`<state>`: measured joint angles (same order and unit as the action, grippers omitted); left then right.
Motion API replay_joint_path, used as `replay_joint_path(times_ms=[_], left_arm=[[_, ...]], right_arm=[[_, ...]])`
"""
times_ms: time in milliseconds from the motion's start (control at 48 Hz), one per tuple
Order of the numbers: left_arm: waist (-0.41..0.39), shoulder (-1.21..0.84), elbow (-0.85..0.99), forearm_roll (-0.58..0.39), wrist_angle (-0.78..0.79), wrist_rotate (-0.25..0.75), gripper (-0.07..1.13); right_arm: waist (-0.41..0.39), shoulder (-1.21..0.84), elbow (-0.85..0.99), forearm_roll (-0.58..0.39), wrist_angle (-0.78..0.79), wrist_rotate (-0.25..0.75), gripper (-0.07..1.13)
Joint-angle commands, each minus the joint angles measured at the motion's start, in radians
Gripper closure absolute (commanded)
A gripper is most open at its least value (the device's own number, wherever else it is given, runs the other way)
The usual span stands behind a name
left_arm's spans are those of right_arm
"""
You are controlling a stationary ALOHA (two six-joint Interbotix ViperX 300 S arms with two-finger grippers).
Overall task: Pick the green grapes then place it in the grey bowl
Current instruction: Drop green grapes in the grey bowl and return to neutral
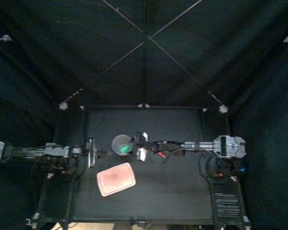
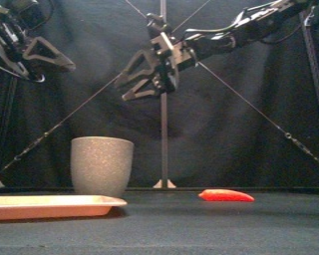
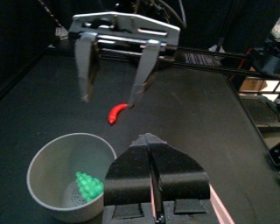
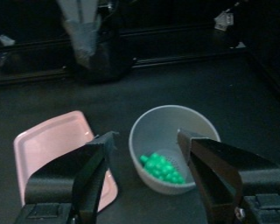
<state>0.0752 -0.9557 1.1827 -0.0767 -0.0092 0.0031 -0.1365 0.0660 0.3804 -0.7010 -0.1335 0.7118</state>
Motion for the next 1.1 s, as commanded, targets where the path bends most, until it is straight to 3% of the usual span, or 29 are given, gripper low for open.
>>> replay_joint_path(times_ms=[21,208,438,708,1104], left_arm=[[0.002,0.005,-0.014,0.009,-0.023,0.002,0.96],[0.002,0.003,-0.009,0.051,-0.049,0.006,0.96],[0.003,0.003,-0.003,0.078,-0.064,0.003,0.96],[0.017,0.003,0.006,0.064,-0.064,-0.002,0.96],[0.025,-0.005,0.018,0.044,-0.066,0.0,0.96]], right_arm=[[0.008,-0.117,0.086,-0.002,-0.034,0.005,0.12],[0.035,-0.258,0.258,0.025,-0.066,0.008,0.12],[0.046,-0.437,0.443,0.121,-0.169,-0.003,0.12],[0.04,-0.518,0.551,0.055,-0.281,-0.003,0.12],[0.034,-0.518,0.558,0.054,-0.284,-0.003,0.12]])
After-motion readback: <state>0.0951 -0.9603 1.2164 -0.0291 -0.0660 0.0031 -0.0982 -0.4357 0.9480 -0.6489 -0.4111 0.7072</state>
